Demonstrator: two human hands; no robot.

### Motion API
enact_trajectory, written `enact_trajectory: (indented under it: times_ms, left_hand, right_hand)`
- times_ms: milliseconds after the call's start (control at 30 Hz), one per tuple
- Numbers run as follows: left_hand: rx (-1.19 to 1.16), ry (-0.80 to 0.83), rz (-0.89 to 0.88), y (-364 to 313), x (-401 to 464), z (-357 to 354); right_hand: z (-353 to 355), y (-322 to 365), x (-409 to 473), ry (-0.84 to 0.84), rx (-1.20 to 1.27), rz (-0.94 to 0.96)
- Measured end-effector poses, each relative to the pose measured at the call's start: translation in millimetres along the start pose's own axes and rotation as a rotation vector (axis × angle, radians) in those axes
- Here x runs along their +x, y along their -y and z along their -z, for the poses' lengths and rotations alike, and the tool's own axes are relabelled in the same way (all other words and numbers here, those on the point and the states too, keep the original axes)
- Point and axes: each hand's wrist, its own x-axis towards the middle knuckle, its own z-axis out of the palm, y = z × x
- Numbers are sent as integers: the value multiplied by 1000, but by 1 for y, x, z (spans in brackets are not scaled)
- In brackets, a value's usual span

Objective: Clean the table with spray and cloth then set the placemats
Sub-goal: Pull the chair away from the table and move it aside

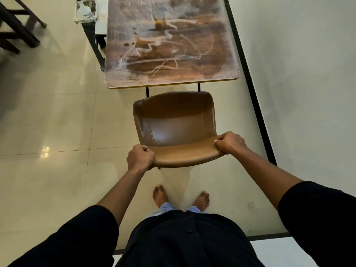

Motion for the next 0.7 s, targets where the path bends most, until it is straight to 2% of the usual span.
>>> enact_trajectory:
  times_ms: [400,700]
  left_hand:
    - [31,51,4,13,-4,10]
    - [-9,5,10,21,-2,4]
  right_hand:
    - [-18,-10,-14,39,35,-19]
    - [-23,-10,-17,-57,99,-51]
